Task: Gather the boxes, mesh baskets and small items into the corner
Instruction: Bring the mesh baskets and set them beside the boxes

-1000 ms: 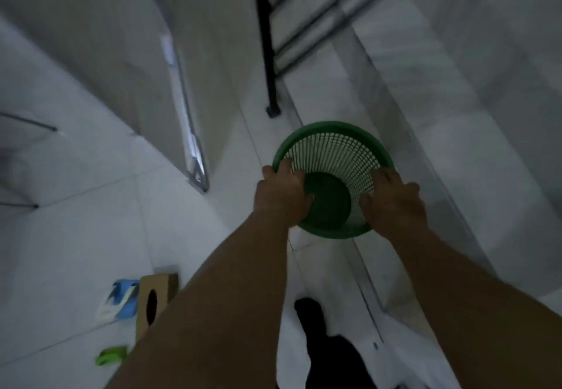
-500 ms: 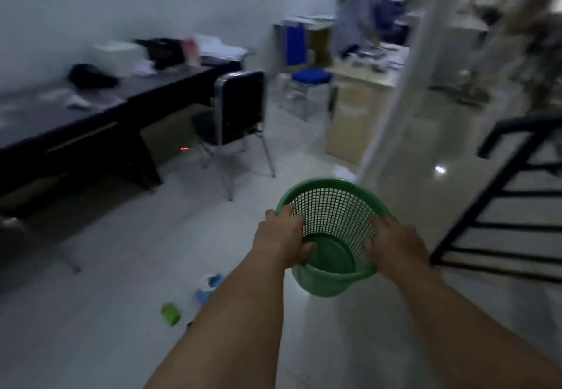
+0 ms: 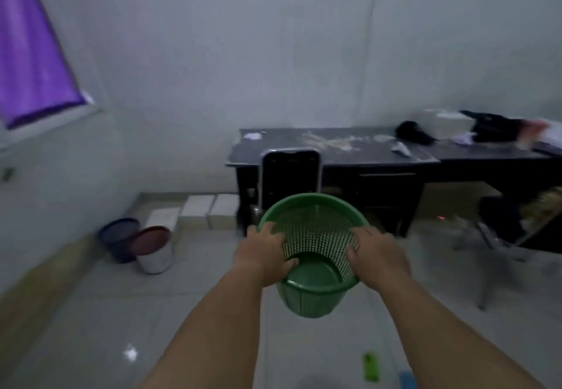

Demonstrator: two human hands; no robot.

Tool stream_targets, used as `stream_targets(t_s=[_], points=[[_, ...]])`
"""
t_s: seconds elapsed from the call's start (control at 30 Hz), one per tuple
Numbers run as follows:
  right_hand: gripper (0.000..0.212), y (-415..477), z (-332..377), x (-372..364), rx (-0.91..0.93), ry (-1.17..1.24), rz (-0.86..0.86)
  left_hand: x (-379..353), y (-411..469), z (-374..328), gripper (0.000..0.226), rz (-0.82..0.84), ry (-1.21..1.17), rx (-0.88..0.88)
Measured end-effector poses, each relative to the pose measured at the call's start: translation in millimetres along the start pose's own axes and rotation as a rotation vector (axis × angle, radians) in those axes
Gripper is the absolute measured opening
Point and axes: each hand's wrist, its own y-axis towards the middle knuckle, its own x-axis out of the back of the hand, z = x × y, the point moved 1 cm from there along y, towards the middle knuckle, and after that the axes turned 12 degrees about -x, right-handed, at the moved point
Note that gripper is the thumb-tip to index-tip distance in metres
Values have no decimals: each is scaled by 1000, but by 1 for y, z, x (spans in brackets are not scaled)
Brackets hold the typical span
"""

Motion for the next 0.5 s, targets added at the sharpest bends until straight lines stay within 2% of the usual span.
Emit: stream_targets(t_s=[0.2,0.33,0.5], points=[[52,26,191,-49,311,11,87,10,-65,166,69,-26,34,287],[51,45,271,-85,426,-1,168,-2,-82,236,70,5,-7,403],[52,100,353,-134,554,-29,234,-20,-62,319,71,23,-49,519]])
